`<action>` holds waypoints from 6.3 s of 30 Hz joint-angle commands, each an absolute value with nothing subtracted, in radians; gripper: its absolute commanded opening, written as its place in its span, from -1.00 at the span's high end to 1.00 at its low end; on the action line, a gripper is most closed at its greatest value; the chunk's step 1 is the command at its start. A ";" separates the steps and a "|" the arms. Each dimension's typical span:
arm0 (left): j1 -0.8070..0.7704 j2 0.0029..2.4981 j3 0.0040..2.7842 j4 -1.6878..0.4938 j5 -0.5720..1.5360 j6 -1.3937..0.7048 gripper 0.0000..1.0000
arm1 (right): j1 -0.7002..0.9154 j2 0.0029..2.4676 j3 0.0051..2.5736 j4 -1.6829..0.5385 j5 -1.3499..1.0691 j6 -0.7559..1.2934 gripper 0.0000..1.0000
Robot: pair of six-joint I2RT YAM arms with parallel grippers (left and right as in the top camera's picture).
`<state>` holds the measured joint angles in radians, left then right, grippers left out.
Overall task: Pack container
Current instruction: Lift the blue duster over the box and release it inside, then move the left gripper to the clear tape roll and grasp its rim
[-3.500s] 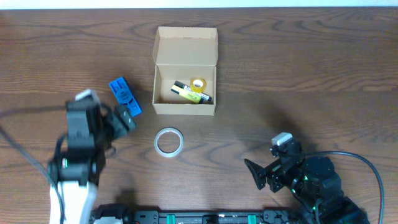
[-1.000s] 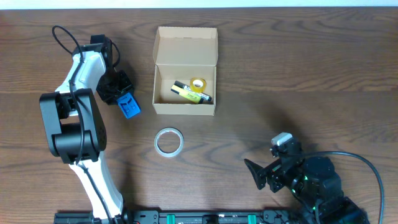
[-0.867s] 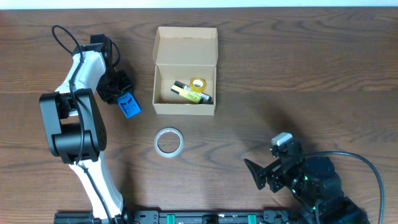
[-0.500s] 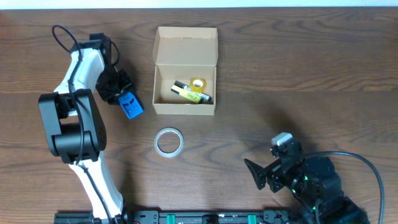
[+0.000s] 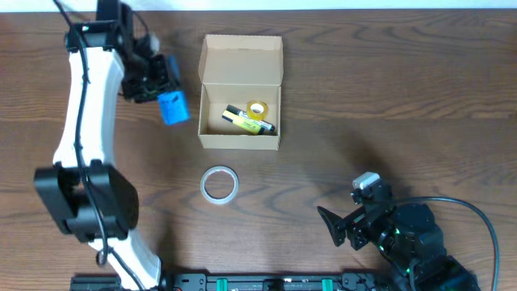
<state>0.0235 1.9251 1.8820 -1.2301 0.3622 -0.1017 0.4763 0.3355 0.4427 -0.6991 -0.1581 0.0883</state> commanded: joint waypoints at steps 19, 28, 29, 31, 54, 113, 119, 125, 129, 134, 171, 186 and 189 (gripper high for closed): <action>-0.355 1.885 1.941 -1.106 0.105 0.439 0.51 | 0.470 0.328 0.441 -0.700 -0.161 0.100 -0.99; -0.363 2.000 1.938 -1.103 0.075 0.442 0.50 | 0.470 0.328 0.441 -0.700 -0.161 0.100 -0.99; -0.364 2.019 1.938 -1.105 0.079 0.442 0.50 | 0.470 0.328 0.441 -0.700 -0.161 0.100 -0.98; -0.369 2.054 1.938 -1.114 0.083 0.442 0.51 | 0.470 0.328 0.441 -0.700 -0.161 0.100 -0.99; -0.410 2.171 1.933 -1.213 0.124 0.449 0.27 | 0.470 0.328 0.441 -0.700 -0.161 0.100 -0.99; -0.278 1.368 1.099 -1.148 0.244 -0.131 -0.91 | 0.470 0.328 0.441 -0.700 -0.161 0.100 -0.98; -0.286 1.368 1.016 -1.077 0.196 -0.284 -0.91 | 0.470 0.328 0.441 -0.700 -0.161 0.100 -0.98; -0.290 1.368 0.878 -0.983 0.192 -0.465 -0.92 | 0.470 0.328 0.441 -0.700 -0.161 0.100 -0.99; -0.290 1.368 0.808 -0.946 0.168 -0.616 -0.91 | 0.470 0.328 0.441 -0.700 -0.161 0.100 -0.99; -0.290 1.368 0.754 -0.884 0.170 -0.726 -0.91 | 0.470 0.328 0.441 -0.700 -0.161 0.100 -0.99; -0.336 1.603 0.746 -0.765 0.123 -0.968 0.02 | 0.470 0.328 0.441 -0.700 -0.161 0.100 -0.99; -0.336 1.603 0.741 -0.709 0.120 -0.992 0.89 | 0.470 0.328 0.441 -0.700 -0.161 0.100 -0.99; -0.336 1.602 0.742 -0.718 0.133 -0.991 0.89 | 0.470 0.328 0.441 -0.700 -0.161 0.100 -0.99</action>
